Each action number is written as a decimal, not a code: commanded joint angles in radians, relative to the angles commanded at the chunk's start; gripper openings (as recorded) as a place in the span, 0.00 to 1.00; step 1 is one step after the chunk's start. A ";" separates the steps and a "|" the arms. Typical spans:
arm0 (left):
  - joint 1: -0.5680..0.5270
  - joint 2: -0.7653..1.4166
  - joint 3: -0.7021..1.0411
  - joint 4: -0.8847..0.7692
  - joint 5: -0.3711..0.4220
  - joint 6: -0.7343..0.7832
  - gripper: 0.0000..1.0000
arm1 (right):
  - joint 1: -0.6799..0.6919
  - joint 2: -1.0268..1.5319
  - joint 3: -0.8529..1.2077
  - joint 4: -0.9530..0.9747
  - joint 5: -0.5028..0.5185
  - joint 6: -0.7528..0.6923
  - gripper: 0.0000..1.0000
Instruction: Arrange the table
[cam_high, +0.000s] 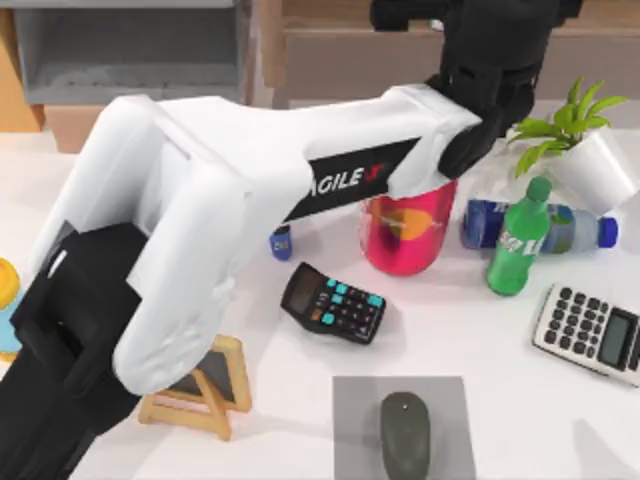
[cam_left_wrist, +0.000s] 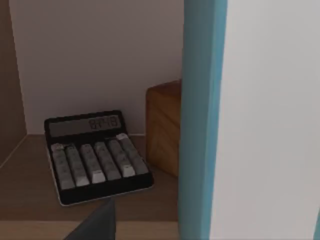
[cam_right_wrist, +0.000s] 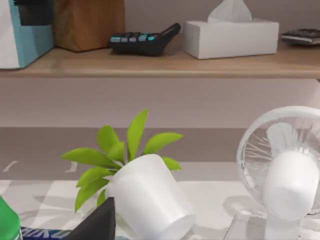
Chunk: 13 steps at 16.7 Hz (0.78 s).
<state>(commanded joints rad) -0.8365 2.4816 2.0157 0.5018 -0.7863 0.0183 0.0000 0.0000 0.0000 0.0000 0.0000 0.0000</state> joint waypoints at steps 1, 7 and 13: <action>0.001 0.008 0.002 -0.004 -0.005 -0.003 1.00 | 0.000 0.000 0.000 0.000 0.000 0.000 1.00; -0.001 0.007 -0.001 -0.002 -0.005 -0.003 1.00 | 0.000 0.000 0.000 0.000 0.000 0.000 1.00; -0.021 0.012 0.028 -0.024 -0.028 0.003 1.00 | 0.000 0.000 0.000 0.000 0.000 0.000 1.00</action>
<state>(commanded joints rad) -0.8578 2.4935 2.0437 0.4780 -0.8139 0.0212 0.0000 0.0000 0.0000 0.0000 0.0000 0.0000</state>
